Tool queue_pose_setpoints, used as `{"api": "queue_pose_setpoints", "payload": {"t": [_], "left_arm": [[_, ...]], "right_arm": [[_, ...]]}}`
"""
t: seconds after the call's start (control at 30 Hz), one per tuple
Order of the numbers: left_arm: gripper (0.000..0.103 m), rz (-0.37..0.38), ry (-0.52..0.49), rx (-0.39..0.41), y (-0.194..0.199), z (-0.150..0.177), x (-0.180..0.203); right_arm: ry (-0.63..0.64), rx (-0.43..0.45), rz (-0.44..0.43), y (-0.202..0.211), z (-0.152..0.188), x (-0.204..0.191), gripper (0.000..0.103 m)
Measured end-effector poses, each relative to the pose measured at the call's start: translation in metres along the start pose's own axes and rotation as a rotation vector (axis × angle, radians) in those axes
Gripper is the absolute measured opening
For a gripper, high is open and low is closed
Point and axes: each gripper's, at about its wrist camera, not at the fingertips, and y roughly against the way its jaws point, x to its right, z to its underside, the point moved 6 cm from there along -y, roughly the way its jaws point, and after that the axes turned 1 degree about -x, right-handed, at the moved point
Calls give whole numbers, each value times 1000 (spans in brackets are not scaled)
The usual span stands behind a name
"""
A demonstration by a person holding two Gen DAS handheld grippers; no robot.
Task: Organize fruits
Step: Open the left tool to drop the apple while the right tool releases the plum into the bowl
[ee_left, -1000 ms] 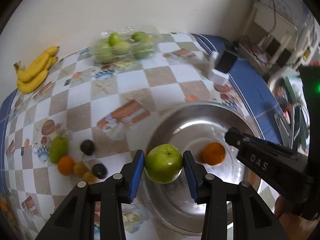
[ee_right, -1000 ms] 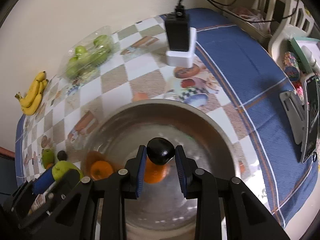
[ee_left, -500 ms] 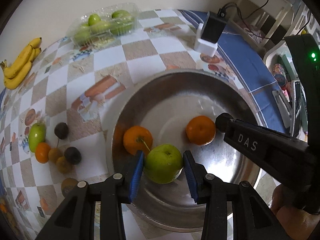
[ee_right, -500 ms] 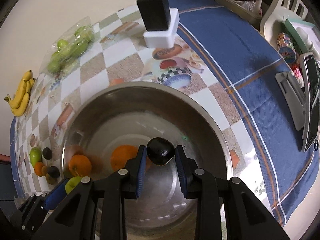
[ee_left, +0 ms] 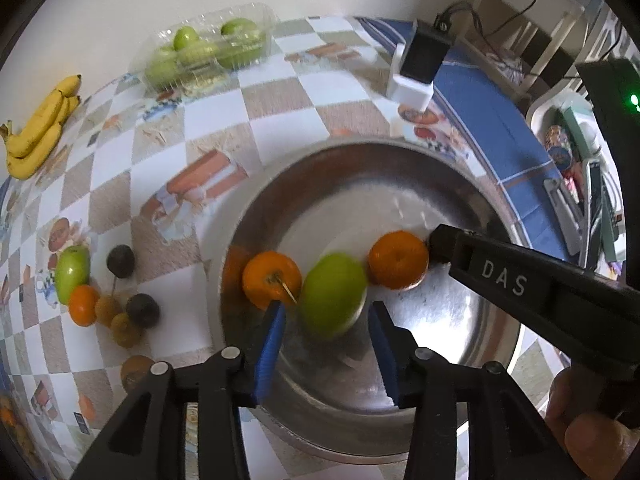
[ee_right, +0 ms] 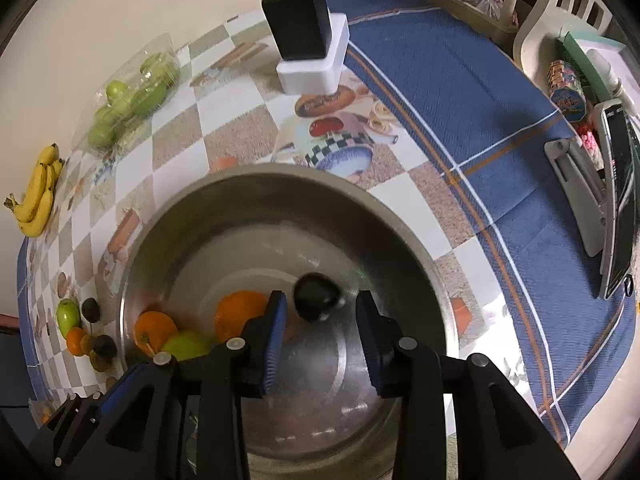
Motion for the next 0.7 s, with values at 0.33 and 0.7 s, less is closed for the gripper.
{"api": "queue_pose_setpoints", "payload": {"t": [0.33, 0.7], "left_arm": [[62, -36, 155, 61, 20, -13, -50], [95, -175, 372, 64, 23, -2, -123]], "right_arm": [[31, 32, -1, 17, -2, -10, 62], [95, 14, 20, 11, 4, -25, 84]]}}
